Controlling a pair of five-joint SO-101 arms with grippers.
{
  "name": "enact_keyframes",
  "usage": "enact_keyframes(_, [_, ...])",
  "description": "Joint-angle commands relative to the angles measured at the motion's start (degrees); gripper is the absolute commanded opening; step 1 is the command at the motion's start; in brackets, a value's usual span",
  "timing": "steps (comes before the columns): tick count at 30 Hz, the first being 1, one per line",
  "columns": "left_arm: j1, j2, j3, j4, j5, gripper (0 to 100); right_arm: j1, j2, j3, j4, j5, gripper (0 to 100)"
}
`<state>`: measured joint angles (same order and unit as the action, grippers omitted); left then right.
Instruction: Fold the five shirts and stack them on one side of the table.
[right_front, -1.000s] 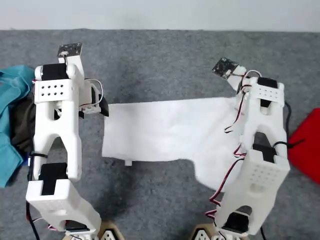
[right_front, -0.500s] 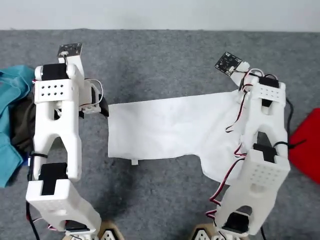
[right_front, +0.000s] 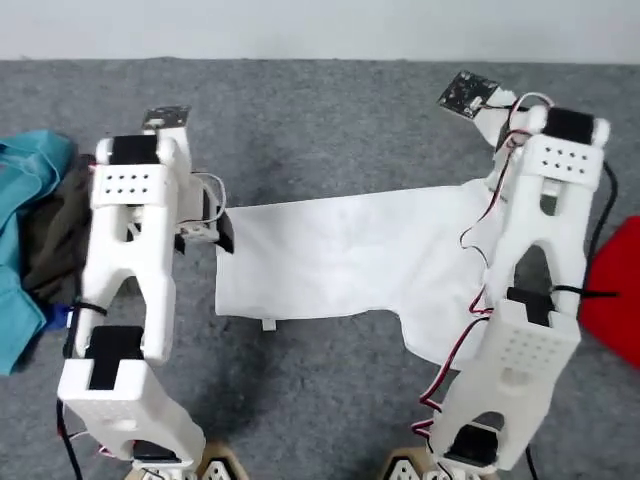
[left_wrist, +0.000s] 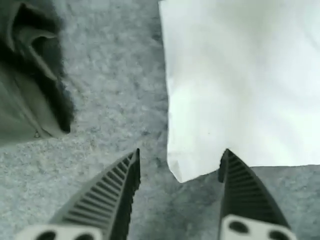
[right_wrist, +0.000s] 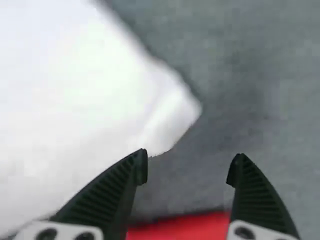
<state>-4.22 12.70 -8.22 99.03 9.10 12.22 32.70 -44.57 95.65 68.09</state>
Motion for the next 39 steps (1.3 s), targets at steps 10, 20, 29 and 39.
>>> enact_keyframes(10, [2.81,-3.25,-0.31,1.67,0.44,24,7.34,-20.44,32.62,7.52,17.32,27.0])
enact_keyframes(20, [5.27,-3.25,-0.31,1.67,0.53,24,6.73,-45.49,61.10,7.34,24.70,27.0])
enact_keyframes(29, [5.27,-3.25,-0.31,1.67,0.53,24,12.18,-49.80,71.56,2.42,30.42,27.7])
enact_keyframes(39, [5.27,-3.25,-0.31,1.67,0.53,24,11.74,-48.75,77.19,-4.26,27.69,34.4])
